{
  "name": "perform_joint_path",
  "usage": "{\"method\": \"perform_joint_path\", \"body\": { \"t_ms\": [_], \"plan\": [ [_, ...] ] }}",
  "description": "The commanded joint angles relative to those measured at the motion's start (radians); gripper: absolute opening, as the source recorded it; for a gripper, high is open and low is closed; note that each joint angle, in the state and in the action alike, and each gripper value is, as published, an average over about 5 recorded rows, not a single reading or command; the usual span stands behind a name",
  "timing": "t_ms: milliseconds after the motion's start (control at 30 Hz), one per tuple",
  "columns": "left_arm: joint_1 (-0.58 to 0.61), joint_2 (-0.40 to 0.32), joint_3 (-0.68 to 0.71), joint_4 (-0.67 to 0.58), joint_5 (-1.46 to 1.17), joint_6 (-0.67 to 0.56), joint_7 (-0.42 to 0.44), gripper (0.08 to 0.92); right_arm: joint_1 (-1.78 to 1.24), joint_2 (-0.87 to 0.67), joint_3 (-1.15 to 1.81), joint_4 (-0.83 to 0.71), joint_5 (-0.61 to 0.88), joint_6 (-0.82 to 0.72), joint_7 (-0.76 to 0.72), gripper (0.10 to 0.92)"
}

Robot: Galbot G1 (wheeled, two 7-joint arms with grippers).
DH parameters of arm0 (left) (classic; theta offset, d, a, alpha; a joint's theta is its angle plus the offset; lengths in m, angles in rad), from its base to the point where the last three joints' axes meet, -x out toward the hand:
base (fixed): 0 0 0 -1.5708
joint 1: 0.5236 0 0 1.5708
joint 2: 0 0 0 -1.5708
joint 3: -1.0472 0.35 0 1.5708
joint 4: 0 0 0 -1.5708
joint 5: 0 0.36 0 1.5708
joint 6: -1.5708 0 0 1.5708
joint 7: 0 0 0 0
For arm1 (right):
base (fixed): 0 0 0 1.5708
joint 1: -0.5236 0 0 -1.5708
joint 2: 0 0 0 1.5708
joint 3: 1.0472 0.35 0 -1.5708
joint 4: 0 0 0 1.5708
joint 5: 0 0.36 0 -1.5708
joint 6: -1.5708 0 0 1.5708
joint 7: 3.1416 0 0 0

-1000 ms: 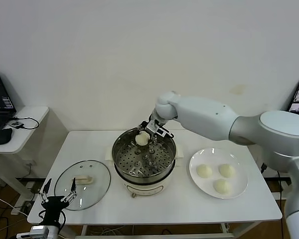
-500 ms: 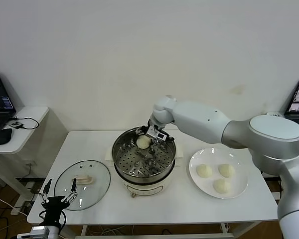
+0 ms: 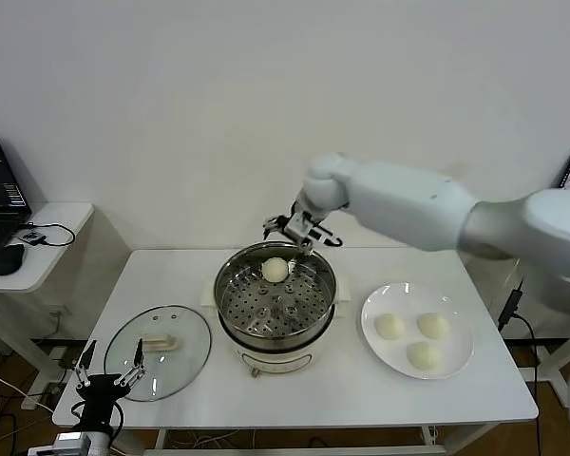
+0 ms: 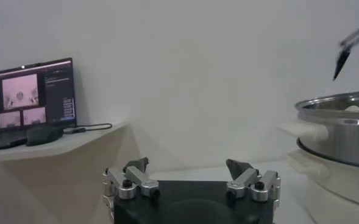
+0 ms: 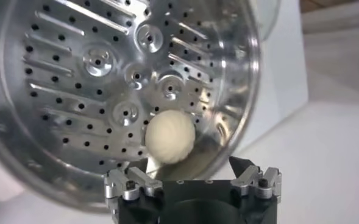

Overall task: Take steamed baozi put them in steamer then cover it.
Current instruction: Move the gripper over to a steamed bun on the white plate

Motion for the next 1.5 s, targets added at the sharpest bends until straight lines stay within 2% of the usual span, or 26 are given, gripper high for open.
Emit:
{"method": "perform_joint_path", "body": {
  "t_ms": [33, 267, 400, 567, 1100, 1500],
  "plan": [
    [-0.002, 0.002, 0.004, -0.006, -0.001, 0.004, 0.0, 0.823, 0.139, -0.253, -0.041, 0.297, 0.227, -0.351, -0.069, 0.823],
    [-0.005, 0.015, 0.013, -0.006, 0.0, 0.008, -0.001, 0.823, 0.128, -0.508, -0.091, 0.449, 0.194, -0.576, -0.07, 0.823],
    [-0.009, 0.018, 0.015, -0.004, 0.0, 0.012, -0.001, 0.823, 0.042, -0.604, -0.064, 0.473, 0.132, -0.585, -0.069, 0.823],
    [-0.01, 0.016, 0.018, -0.001, 0.004, 0.015, -0.001, 0.823, -0.125, -0.649, 0.022, 0.456, 0.056, -0.577, -0.049, 0.823],
    [-0.018, 0.015, 0.004, 0.007, 0.005, 0.027, -0.001, 0.823, -0.572, -0.577, 0.349, 0.22, -0.144, -0.478, -0.021, 0.823],
    [-0.013, 0.015, -0.001, 0.008, 0.004, 0.028, 0.0, 0.823, -0.678, -0.455, 0.42, 0.092, -0.169, -0.422, 0.003, 0.823]
  ]
}}
